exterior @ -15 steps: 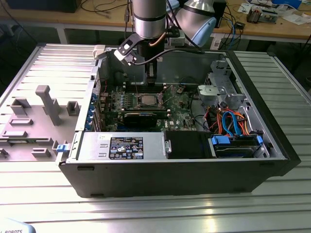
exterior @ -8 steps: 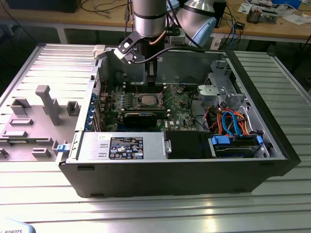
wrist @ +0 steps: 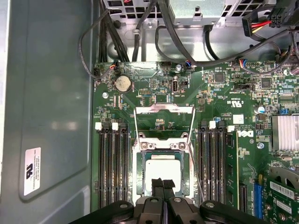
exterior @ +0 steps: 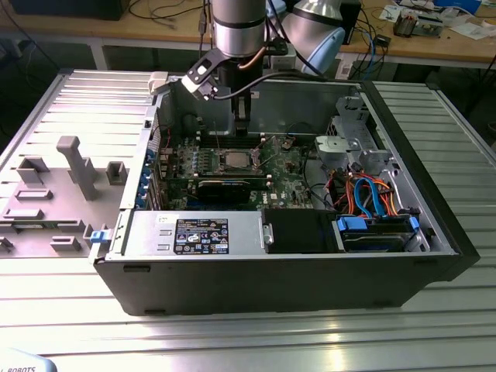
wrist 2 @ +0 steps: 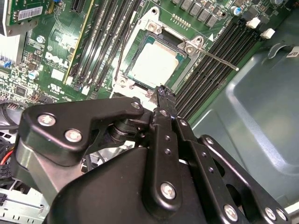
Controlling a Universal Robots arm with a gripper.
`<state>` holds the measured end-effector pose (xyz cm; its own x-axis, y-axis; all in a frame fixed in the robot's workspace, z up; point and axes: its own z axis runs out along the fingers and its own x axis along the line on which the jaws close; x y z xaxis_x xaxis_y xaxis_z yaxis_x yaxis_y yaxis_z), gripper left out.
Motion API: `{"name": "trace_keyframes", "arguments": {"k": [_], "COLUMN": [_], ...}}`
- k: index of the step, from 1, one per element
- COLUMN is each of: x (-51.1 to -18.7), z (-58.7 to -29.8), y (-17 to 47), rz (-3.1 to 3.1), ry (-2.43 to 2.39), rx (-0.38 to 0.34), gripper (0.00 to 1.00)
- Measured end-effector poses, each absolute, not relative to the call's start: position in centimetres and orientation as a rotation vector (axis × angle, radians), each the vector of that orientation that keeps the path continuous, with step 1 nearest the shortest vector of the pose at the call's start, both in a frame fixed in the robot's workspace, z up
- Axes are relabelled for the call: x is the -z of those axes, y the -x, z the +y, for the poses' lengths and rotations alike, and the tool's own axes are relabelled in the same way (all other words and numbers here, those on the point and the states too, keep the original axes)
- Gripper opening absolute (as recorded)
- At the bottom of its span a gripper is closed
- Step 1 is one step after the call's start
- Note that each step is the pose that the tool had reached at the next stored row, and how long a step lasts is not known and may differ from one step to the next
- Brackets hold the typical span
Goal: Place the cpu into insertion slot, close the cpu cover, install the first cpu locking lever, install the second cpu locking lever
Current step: 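Close the cpu cover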
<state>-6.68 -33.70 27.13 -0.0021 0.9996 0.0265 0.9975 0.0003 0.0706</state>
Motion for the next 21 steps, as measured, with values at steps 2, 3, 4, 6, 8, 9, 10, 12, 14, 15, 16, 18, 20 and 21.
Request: {"name": "trace_keyframes", "arguments": {"k": [2, 3, 4, 6, 8, 9, 10, 12, 14, 15, 16, 18, 20, 21], "x": [-27.17, -27.2, -27.25, -27.25, -27.26, -27.26, -27.26, -27.27, -27.32, -27.38, -27.51, -27.8, -28.01, -28.14], "z": [-33.7, -33.7, -33.7, -33.7, -33.7, -33.7, -33.7, -33.7, -33.7, -33.7, -33.7, -33.7, -33.7, -33.7], "y": [6.68, 6.68, 6.68, 6.68, 6.68, 6.68, 6.68, 6.68, 6.68, 6.68, 6.68, 6.68, 6.68, 6.68], "rz": [2.199, 2.199, 2.199, 2.199, 2.199, 2.199, 2.199, 2.199, 2.199, 2.199, 2.199, 2.199, 2.199, 2.199], "ry": [-2.197, -2.197, -2.197, -2.197, -2.197, -2.197, -2.197, -2.197, -2.197, -2.197, -2.197, -2.197, -2.197, -2.197], "rx": [-0.108, -0.107, -0.107, -0.107, -0.107, -0.107, -0.107, -0.107, -0.107, -0.106, -0.107, -0.107, -0.107, -0.107], "gripper": [0.11, 0.11, 0.11, 0.11, 0.11, 0.11, 0.11, 0.11, 0.11, 0.11, 0.11, 0.11, 0.11, 0.11]}}
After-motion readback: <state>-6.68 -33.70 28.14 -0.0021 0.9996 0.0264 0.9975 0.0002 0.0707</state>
